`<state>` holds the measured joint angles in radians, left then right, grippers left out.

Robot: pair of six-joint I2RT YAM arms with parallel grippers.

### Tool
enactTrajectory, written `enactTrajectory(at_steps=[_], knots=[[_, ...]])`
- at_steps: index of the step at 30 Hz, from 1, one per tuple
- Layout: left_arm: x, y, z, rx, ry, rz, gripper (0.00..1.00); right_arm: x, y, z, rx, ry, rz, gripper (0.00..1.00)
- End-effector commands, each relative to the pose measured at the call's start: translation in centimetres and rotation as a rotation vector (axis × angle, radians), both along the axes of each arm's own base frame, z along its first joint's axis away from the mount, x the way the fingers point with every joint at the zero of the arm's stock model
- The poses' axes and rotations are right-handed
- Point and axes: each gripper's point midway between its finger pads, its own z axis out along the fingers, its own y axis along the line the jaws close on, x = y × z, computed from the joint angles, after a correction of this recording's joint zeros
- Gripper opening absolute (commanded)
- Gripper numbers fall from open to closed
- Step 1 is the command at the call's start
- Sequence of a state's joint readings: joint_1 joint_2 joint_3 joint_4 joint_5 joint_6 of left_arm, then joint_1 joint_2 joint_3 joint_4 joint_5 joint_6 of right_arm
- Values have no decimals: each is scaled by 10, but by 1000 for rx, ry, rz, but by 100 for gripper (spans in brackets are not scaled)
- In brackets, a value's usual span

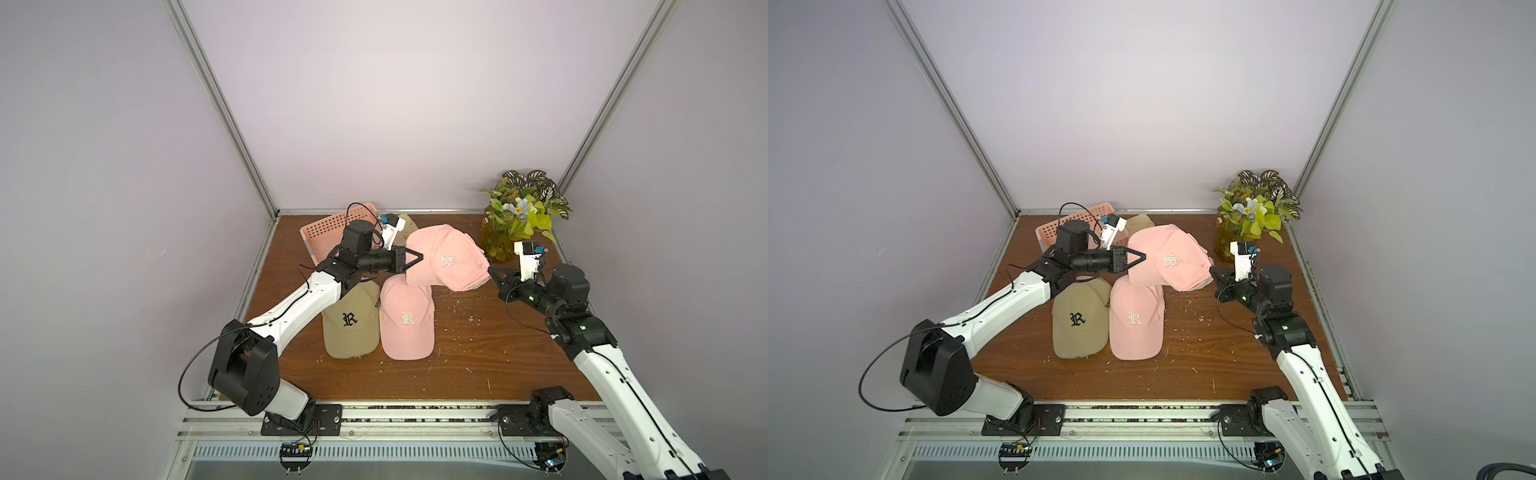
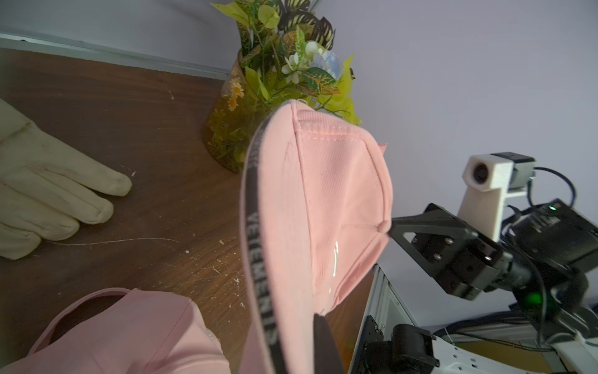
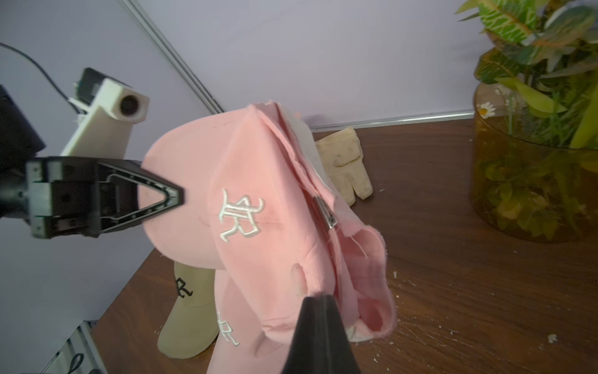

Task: Turn the baseball cap inside out
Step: Turn over the baseball cap.

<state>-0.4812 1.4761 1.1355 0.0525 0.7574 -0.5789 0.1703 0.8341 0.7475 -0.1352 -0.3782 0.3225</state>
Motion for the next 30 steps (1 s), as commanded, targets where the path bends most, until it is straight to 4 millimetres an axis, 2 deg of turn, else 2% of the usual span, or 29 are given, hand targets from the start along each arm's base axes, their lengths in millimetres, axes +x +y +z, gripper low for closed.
enactTrajectory(at_steps=[1, 4, 8, 11, 13, 16, 20, 24, 30], knots=[[-7, 5, 11, -65, -24, -45, 0, 19, -30, 17, -21, -38, -178, 0], [-24, 0, 22, -130, -38, -112, 0, 29, -37, 10, -40, -16, -229, 0], [-46, -8, 42, -209, -65, -193, 0, 41, -68, -7, -133, 44, -402, 0], [-55, -17, 58, -255, -85, -222, 0, 46, -77, -13, -180, 52, -441, 0], [-57, -25, 63, -272, -81, -226, 0, 47, -65, -9, -178, 23, -373, 0], [-45, -30, 66, -279, -68, -156, 0, 43, -43, 6, -150, -72, -242, 28], [-22, -22, 65, -293, -54, -4, 0, 30, -32, 26, -152, -259, -173, 52], [-10, -18, 67, -360, -6, 76, 0, 15, -15, 32, -206, -432, -71, 60], [2, -3, 72, -461, 28, 239, 0, -8, 24, 31, -358, -643, 86, 64]])
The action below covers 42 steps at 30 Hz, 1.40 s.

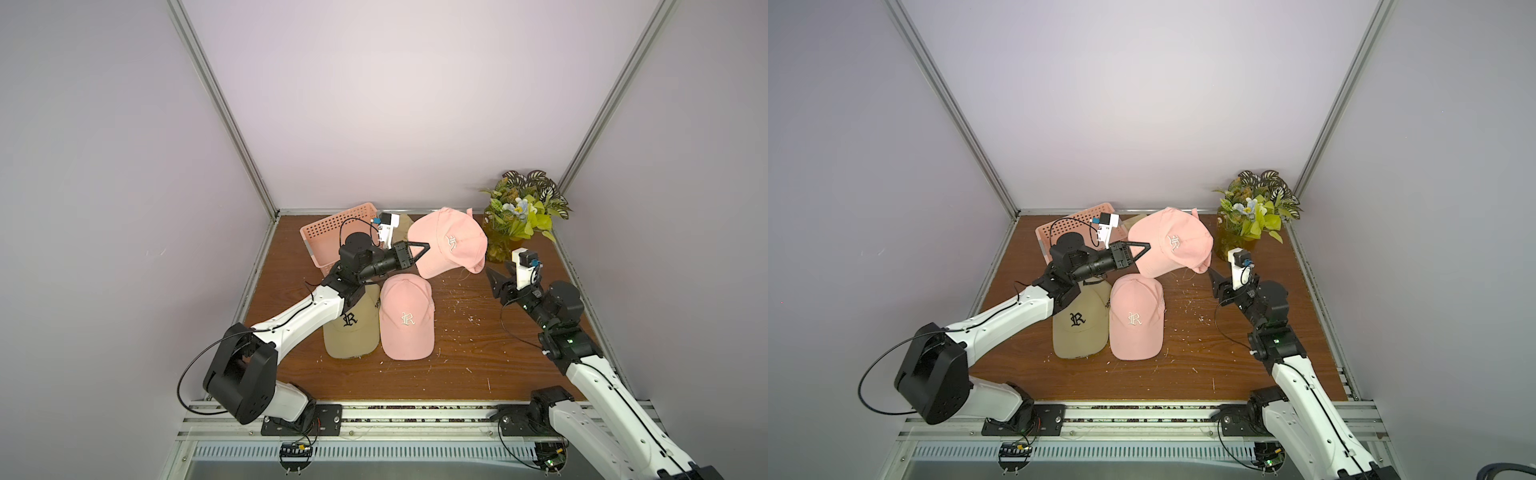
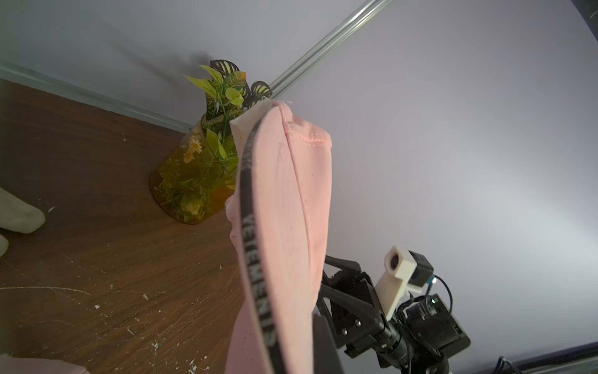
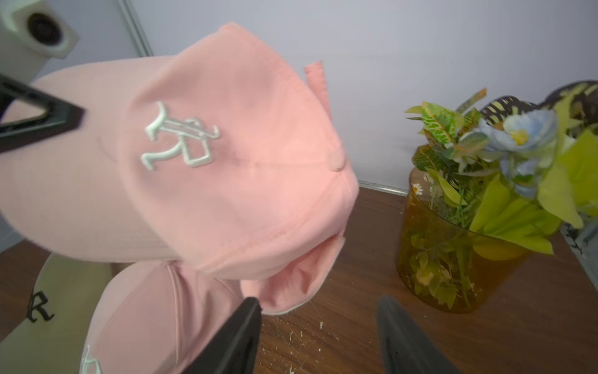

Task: Turn the baseball cap inside out
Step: Turn over the baseball cap.

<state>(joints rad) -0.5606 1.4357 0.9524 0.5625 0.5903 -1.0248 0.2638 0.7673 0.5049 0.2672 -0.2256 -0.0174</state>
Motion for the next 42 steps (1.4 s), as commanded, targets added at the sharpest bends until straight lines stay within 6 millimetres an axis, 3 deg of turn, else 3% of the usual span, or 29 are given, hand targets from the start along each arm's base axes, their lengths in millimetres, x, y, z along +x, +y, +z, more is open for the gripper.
enactTrajectory(at_steps=[1, 7, 14, 17, 25, 30, 33, 37, 38, 42], knots=[[4, 13, 36, -144, -9, 142, 0, -15, 23, 36, -133, -277, 95, 65], [6, 24, 21, -77, 251, 391, 0, -24, 48, 30, -324, -497, 87, 67], [-10, 13, 27, -160, 376, 388, 0, -19, 79, 22, -462, -585, 97, 68], [-13, 10, 25, -170, 412, 394, 0, -16, 82, 31, -464, -618, 50, 69], [-24, -4, 22, -239, 484, 356, 0, -11, 105, 29, -511, -635, 92, 68], [-34, -26, 17, -254, 506, 306, 0, -8, 107, 32, -495, -646, 61, 66], [-38, -38, 14, -251, 507, 279, 1, -4, 99, 40, -467, -630, -6, 51], [-36, -42, 12, -236, 488, 278, 31, -2, 87, 44, -461, -608, -69, 5], [-35, -42, 14, -236, 470, 281, 37, -1, 84, 44, -461, -592, -83, 0], [-27, -38, 21, -210, 374, 322, 61, 5, 71, 43, -461, -505, -137, 0]])
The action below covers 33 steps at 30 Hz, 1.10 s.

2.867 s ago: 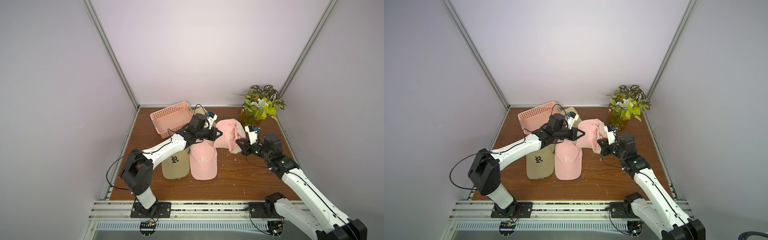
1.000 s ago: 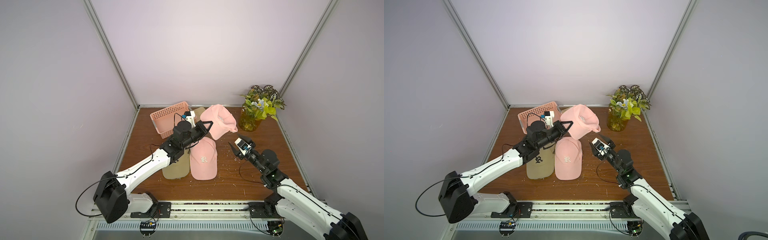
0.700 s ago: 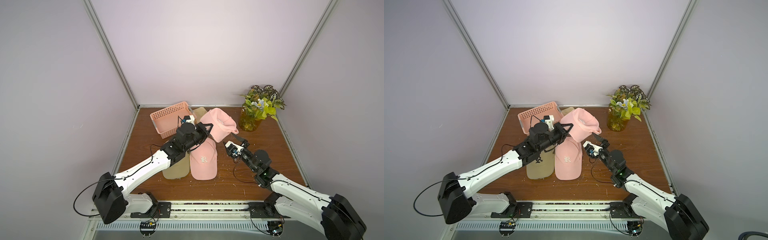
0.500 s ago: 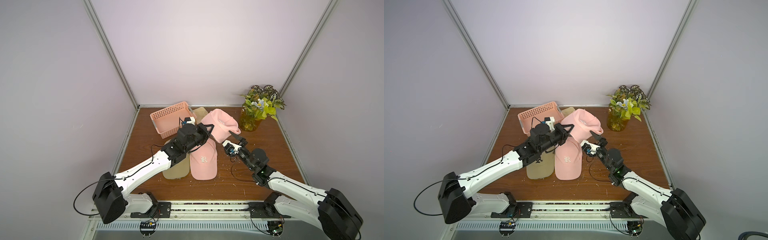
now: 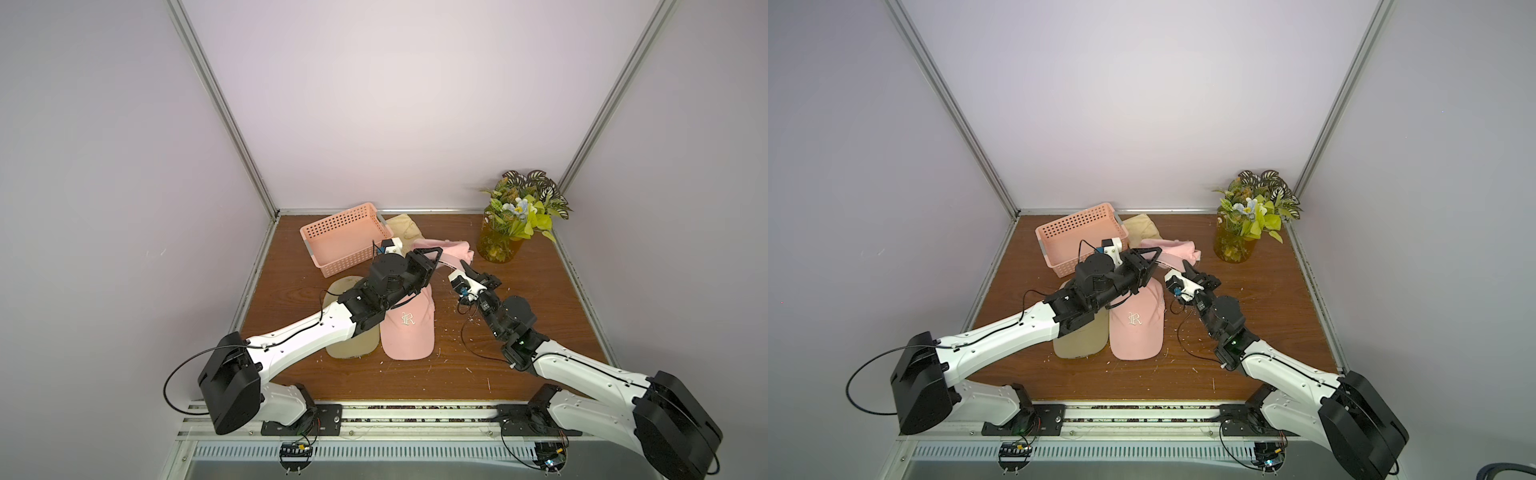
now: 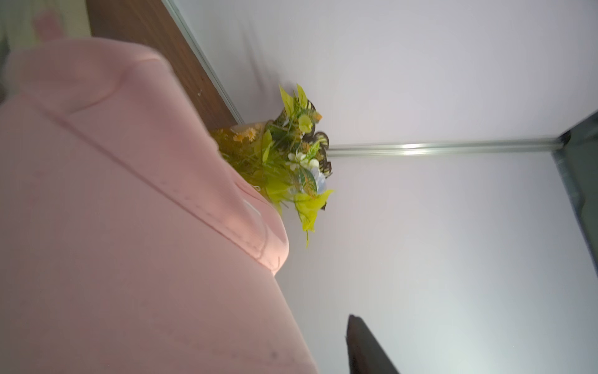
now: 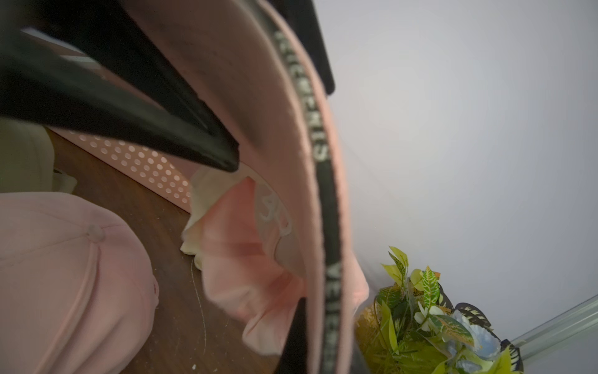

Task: Turn the baseball cap inside out
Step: Turn over the baseball cap.

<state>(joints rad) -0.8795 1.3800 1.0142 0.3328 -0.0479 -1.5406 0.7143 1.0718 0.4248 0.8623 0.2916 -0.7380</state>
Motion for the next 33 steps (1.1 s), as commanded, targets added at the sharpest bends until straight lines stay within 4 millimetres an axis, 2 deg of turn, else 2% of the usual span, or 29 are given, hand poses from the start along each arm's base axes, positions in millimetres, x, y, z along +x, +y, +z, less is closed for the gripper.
enactTrajectory(at_steps=[1, 3, 8, 13, 17, 20, 24, 28, 33], knots=[[3, -3, 24, 50, -136, 9, 68, 3, -13, 39, 126, -12, -71, 0], [12, 5, 28, 159, -206, 61, 75, 7, -20, 37, 132, 36, -117, 0], [37, 27, 29, 502, -383, 131, 78, 21, -37, 35, 205, 178, -210, 0], [54, 41, 4, 808, -574, -18, 80, 31, -41, 27, 256, 352, -219, 0], [43, 43, 2, 900, -769, -130, 82, 33, -37, 25, 270, 454, -198, 0], [34, 41, 2, 956, -886, -193, 83, 31, -32, 32, 287, 502, -170, 0], [36, 46, -6, 1043, -896, -228, 81, 18, -19, 48, 315, 542, -60, 0], [36, 48, -8, 1055, -913, -218, 79, 6, -9, 61, 338, 576, 23, 0], [37, 53, -3, 1049, -950, -163, 73, -3, -10, 69, 340, 605, 41, 0]])
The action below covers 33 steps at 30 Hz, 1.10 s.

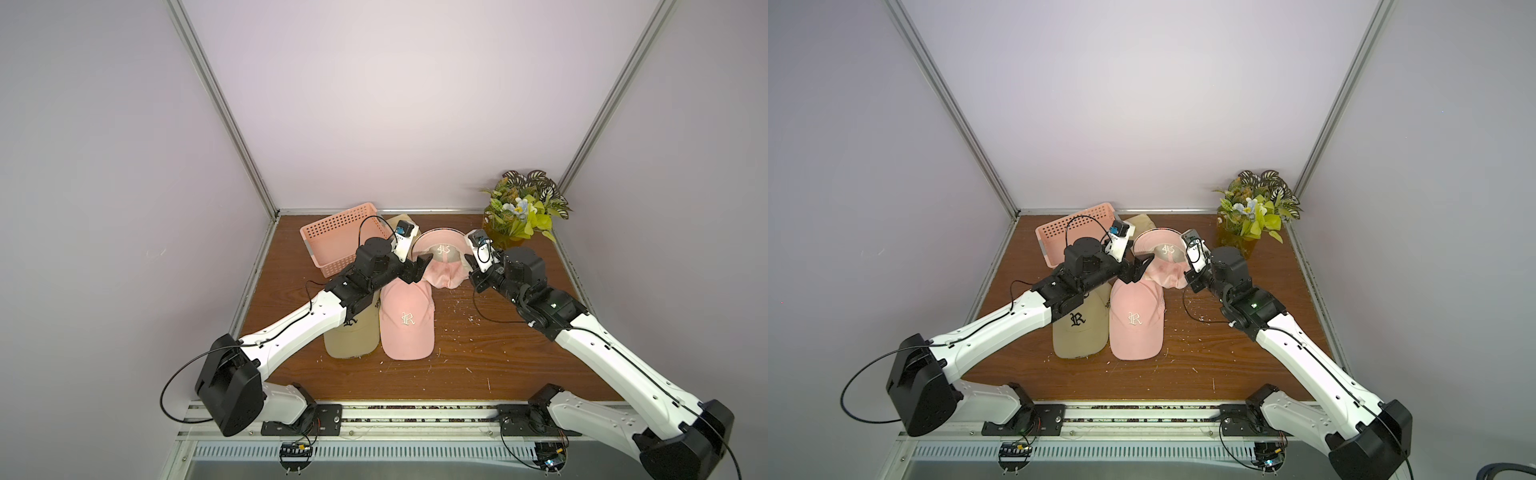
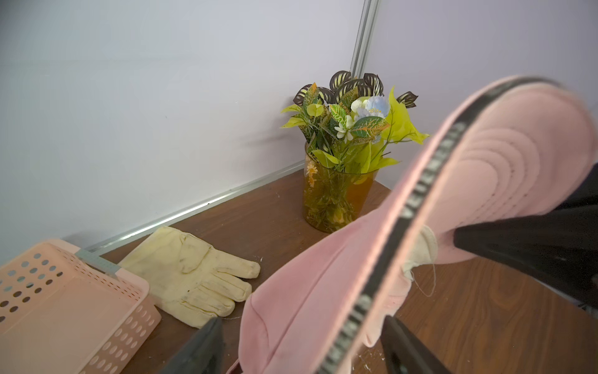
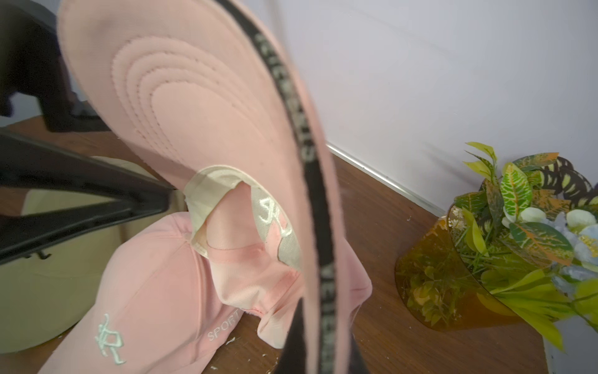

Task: Turn the baseball cap inside out
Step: Turn over the baseball cap.

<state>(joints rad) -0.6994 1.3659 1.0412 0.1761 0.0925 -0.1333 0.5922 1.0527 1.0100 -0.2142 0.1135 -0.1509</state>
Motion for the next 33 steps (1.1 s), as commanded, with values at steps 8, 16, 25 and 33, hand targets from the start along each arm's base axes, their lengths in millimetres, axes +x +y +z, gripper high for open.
enactTrajectory(at_steps=[8, 16, 25, 33], knots=[[-24, -10, 25, -35, -151, -172, 32, -27, 11, 43, 120, -20, 118, 0], [-46, -2, 48, -101, -160, -222, 0, -29, 17, 41, 206, -24, 209, 15], [-72, 14, 81, -146, -140, -317, 0, -34, 33, 21, 219, -37, 413, 54], [-65, 37, 94, -207, -116, -278, 0, -68, 54, -6, 202, 30, 671, 56]])
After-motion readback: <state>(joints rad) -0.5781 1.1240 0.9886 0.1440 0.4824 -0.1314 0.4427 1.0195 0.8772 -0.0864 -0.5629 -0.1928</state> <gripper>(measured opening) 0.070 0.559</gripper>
